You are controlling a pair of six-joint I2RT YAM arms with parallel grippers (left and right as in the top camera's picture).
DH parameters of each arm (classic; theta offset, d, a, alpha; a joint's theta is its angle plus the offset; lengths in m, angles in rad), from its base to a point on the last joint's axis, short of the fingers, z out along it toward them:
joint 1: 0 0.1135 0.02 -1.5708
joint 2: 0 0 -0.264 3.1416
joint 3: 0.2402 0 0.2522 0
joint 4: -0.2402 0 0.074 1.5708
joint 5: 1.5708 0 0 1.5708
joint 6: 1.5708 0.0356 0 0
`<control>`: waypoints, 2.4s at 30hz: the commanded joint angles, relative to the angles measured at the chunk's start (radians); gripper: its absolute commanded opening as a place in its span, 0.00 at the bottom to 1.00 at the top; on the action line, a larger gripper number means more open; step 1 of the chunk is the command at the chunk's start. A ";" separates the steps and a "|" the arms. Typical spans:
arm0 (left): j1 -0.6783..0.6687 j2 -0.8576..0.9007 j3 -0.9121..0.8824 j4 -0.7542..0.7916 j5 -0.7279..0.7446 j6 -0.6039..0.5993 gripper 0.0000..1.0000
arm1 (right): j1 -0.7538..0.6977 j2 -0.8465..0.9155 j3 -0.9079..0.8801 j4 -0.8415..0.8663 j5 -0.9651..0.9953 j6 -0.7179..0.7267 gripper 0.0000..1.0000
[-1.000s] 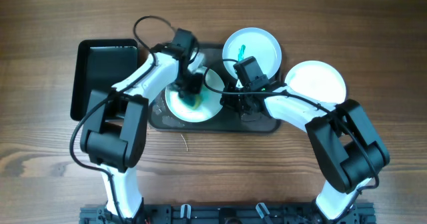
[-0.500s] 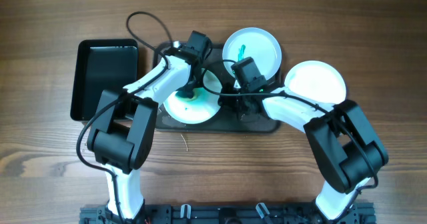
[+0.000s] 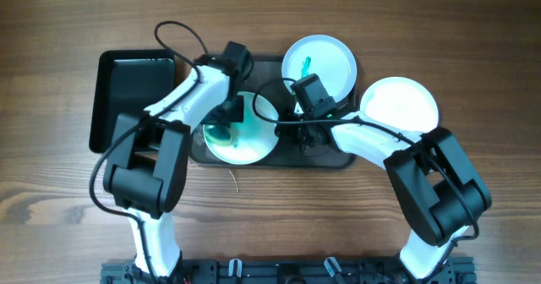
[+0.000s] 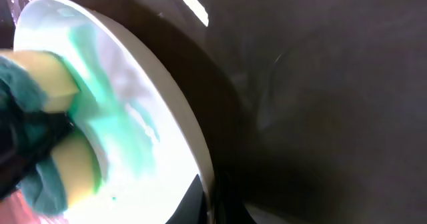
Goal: Clean dirty plates on tray and stack at the side
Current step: 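Scrub the green streak on the lower-right plate with the sponge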
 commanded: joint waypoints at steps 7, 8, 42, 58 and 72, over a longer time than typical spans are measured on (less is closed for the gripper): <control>-0.025 0.082 -0.062 -0.121 0.510 0.430 0.04 | -0.026 0.017 0.002 0.002 0.006 0.002 0.04; -0.025 0.082 -0.062 -0.116 0.510 0.430 0.04 | -0.026 0.017 0.002 0.002 0.006 0.002 0.04; -0.034 0.082 -0.063 -0.119 -0.261 -0.673 0.04 | -0.027 0.017 0.002 0.004 0.006 0.000 0.04; -0.041 0.082 -0.062 0.237 0.435 0.166 0.04 | -0.027 0.017 0.002 0.002 -0.002 -0.004 0.04; 0.034 0.082 -0.062 0.245 -0.376 -0.516 0.04 | -0.027 0.017 0.002 0.005 -0.005 -0.010 0.04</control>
